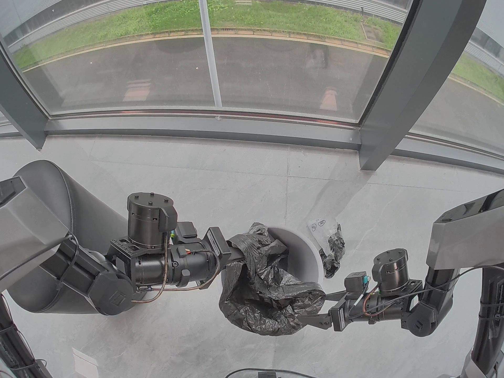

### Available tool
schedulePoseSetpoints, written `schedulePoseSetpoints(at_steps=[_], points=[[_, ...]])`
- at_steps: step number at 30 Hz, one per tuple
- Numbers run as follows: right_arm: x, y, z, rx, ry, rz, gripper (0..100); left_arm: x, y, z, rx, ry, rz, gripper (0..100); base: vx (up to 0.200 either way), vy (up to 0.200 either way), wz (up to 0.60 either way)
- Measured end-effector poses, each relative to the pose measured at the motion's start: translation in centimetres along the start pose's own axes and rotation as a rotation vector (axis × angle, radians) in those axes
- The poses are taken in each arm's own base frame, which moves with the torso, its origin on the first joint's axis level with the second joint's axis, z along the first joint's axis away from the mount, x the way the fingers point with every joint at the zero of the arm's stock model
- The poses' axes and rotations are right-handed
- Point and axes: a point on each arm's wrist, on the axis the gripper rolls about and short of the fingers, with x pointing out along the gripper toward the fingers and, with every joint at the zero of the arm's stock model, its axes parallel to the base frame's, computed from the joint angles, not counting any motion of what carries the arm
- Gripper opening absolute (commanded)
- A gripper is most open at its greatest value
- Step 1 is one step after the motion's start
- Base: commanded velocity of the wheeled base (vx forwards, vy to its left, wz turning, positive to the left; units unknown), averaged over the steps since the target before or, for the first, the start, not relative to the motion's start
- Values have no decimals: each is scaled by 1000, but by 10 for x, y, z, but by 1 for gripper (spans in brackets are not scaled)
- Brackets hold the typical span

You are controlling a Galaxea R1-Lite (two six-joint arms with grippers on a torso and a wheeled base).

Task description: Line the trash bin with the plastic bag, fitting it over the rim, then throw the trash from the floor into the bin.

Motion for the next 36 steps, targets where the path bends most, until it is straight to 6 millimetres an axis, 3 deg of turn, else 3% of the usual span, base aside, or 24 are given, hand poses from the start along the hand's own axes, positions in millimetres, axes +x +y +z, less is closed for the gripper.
schedulePoseSetpoints(at_steps=[11, 16, 22, 29, 36], points=[[-31, 9, 33, -58, -147, -20, 100, -2, -3, 0, 4, -4, -8, 0, 0, 0, 0], [-33, 21, 55, -130, -243, -127, 100, -4, -4, 0, 7, -6, -12, 0, 0, 0, 0], [-15, 49, 68, -193, -308, -316, 100, -5, -6, 0, 7, -8, -16, 0, 0, 0, 0], [17, 97, 67, -297, -219, -245, 100, -8, -8, -1, 8, -10, -21, 0, 0, 0, 0], [31, 117, 67, -334, -210, -218, 100, -9, -9, -1, 11, -12, -24, 0, 0, 0, 0]])
